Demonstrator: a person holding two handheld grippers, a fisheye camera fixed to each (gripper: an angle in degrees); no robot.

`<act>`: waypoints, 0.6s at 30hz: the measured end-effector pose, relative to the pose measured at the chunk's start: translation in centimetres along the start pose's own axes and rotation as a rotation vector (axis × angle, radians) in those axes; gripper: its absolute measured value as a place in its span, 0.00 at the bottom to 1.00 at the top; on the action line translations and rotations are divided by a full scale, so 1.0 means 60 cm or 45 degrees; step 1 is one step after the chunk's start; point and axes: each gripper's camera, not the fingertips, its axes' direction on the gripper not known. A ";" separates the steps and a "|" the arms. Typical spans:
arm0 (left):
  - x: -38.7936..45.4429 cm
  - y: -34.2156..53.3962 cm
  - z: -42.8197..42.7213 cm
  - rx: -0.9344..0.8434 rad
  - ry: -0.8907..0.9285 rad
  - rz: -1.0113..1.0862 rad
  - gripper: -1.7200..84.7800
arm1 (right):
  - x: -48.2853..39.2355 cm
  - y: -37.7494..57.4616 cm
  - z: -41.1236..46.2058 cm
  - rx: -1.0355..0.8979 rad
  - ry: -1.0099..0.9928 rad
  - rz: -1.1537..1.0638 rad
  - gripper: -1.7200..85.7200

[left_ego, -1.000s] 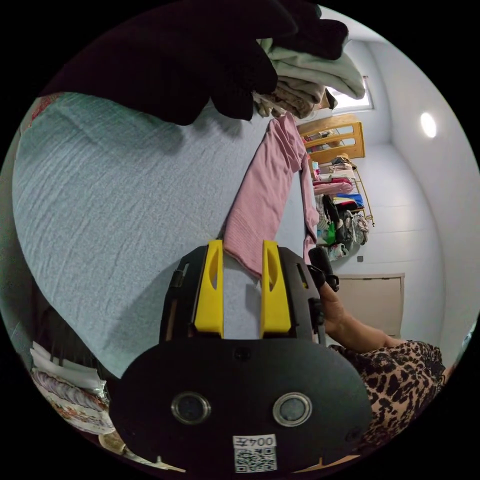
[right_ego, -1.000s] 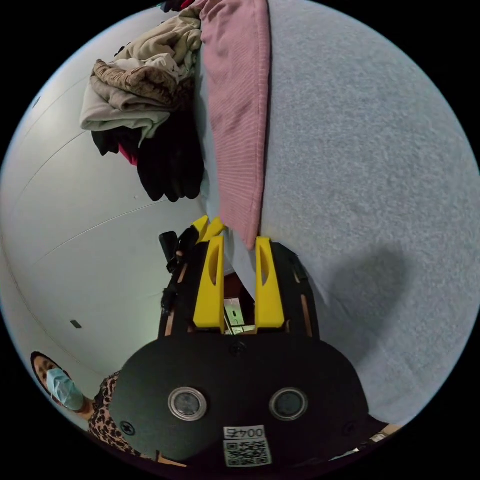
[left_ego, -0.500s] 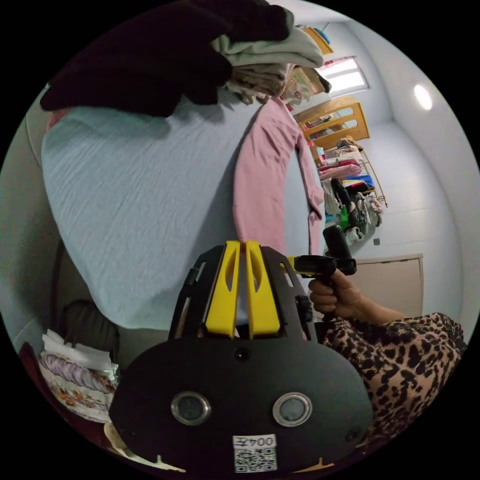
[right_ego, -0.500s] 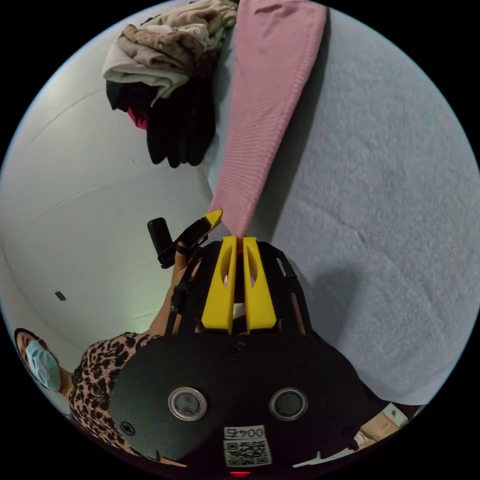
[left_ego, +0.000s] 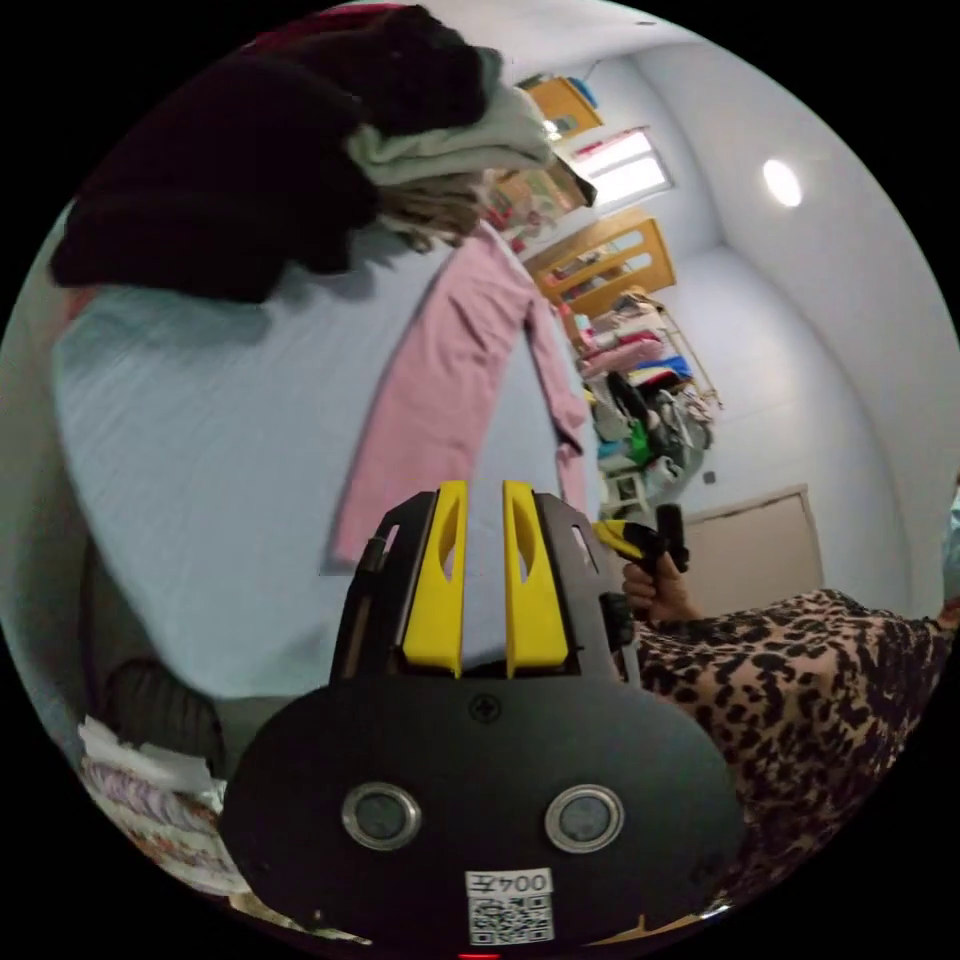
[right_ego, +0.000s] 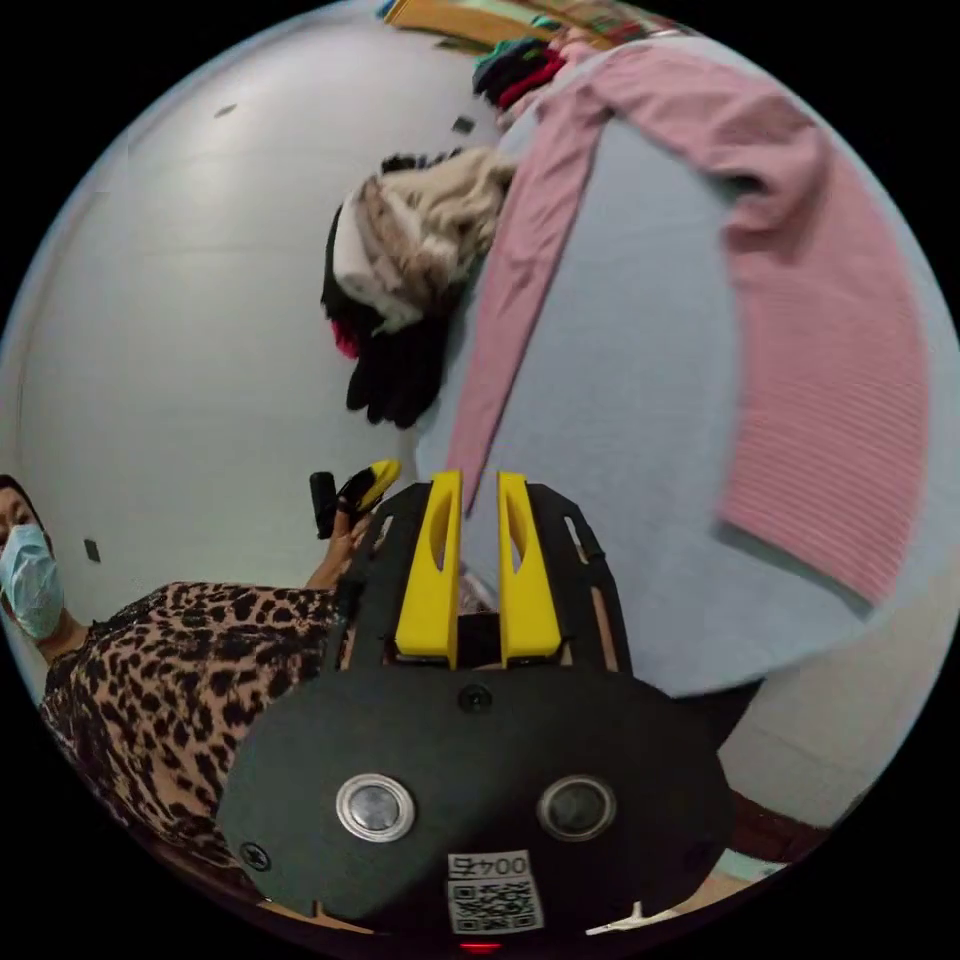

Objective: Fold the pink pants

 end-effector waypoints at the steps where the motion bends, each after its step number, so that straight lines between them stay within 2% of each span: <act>1: 0.005 -0.010 0.023 -0.042 0.044 0.010 0.10 | 0.013 0.009 -0.027 0.044 0.031 0.027 0.10; 3: 0.027 -0.042 0.135 -0.239 0.199 0.065 0.10 | 0.067 0.042 -0.120 0.186 0.087 0.172 0.10; 8: 0.084 -0.063 0.377 -0.658 0.266 0.188 0.13 | 0.136 0.079 -0.232 0.315 0.117 0.342 0.11; 12: 0.101 -0.063 0.505 -0.782 0.280 0.174 0.13 | 0.159 0.089 -0.270 0.287 0.093 0.390 0.12; 15: 0.104 -0.056 0.557 -0.844 0.163 0.230 0.14 | 0.158 0.096 -0.291 0.255 0.080 0.378 0.12; 18: 0.092 -0.050 0.590 -0.850 0.165 0.190 0.14 | 0.150 0.103 -0.310 0.184 0.097 0.356 0.13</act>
